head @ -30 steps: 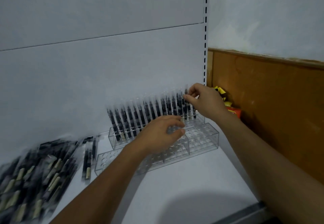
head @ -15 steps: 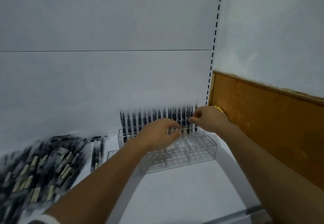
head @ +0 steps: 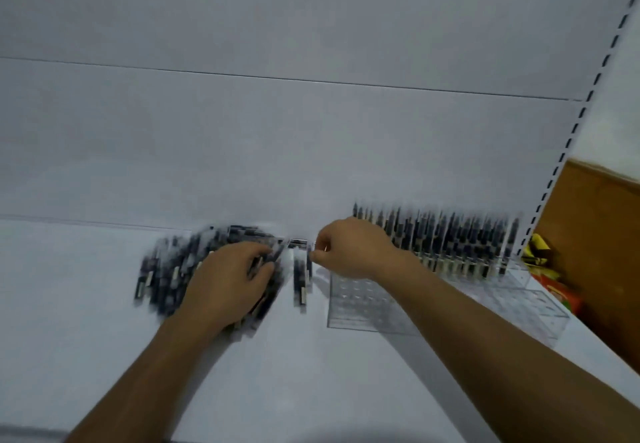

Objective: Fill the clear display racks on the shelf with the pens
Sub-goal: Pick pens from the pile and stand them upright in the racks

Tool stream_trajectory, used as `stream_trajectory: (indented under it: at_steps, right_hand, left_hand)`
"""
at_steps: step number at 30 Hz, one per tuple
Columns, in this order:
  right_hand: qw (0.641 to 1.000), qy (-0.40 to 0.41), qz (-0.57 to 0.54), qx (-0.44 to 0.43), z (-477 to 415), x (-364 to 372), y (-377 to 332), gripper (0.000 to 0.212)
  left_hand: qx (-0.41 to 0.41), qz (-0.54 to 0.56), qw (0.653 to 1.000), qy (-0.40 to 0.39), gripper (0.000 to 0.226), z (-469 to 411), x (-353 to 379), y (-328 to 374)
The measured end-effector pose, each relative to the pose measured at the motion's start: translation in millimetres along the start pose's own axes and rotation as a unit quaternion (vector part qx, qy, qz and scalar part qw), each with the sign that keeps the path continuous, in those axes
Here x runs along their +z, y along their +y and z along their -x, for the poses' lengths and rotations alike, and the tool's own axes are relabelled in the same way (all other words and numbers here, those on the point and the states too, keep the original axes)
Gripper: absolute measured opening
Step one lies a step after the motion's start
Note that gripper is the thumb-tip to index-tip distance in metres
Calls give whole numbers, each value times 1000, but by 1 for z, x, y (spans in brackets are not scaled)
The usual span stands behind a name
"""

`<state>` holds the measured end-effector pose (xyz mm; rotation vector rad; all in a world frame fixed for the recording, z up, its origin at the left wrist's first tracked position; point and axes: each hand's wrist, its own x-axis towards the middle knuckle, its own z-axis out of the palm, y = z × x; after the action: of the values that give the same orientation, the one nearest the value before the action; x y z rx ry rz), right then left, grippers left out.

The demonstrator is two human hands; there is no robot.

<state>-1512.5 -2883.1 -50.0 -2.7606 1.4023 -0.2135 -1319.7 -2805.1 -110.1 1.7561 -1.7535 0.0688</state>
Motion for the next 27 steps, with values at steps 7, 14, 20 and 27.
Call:
stream_trajectory:
  at_steps: [7, 14, 20, 27]
  right_hand:
    - [989, -59, 132, 26, -46, 30, -29, 33]
    - [985, -126, -37, 111, -64, 42, -37, 53]
    - [973, -166, -90, 135, -71, 43, -37, 28]
    - [960, -170, -161, 151, -61, 37, -36, 32]
  left_hand:
    - [32, 3, 999, 1, 13, 5, 7, -10]
    - [37, 31, 999, 17, 18, 4, 11, -15]
    - [34, 28, 999, 25, 18, 5, 12, -14]
    - [28, 30, 999, 28, 20, 6, 10, -12]
